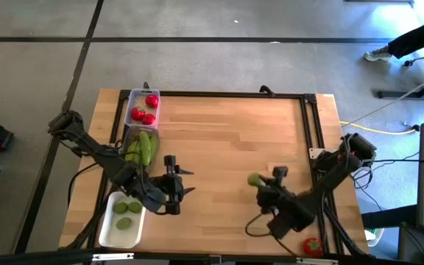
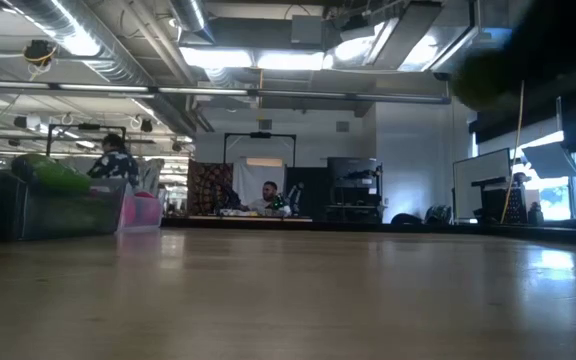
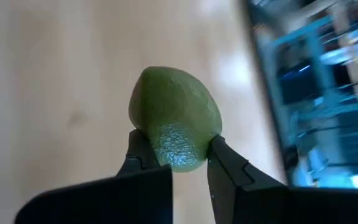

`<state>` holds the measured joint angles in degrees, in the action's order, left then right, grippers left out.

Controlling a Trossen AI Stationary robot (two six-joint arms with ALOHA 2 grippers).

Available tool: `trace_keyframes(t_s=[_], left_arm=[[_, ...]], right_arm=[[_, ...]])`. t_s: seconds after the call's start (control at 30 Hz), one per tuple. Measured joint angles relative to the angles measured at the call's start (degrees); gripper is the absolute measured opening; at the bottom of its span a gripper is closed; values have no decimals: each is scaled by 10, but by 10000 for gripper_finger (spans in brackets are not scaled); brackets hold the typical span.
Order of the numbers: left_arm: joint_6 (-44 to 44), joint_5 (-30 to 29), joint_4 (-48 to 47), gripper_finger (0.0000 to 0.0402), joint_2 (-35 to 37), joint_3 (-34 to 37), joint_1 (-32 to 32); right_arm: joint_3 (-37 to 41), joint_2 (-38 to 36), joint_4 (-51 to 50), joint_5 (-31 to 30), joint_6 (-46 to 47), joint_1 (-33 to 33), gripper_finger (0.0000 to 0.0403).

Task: Sort produce into baskets
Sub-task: Put the lime into the white bin

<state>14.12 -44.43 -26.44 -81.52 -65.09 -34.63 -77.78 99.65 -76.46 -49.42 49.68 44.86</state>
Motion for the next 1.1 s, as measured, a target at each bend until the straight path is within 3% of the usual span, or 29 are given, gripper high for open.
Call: trace_keyframes(t_s=[0.13, 0.33, 0.7, 1.1], left_arm=[[-38, 0, 34, 226, 0, 0, 15], [-72, 0, 90, 226, 0, 0, 39], [93, 13, 107, 226, -1, 0, 89], [95, 9, 231, 226, -70, 0, 120]], right_arm=[[0, -19, 31, -65, -34, -35, 36], [0, -27, 122, -71, -119, -78, 35], [0, -27, 317, -115, -254, -137, 35], [0, -27, 379, -115, -262, -157, 35]])
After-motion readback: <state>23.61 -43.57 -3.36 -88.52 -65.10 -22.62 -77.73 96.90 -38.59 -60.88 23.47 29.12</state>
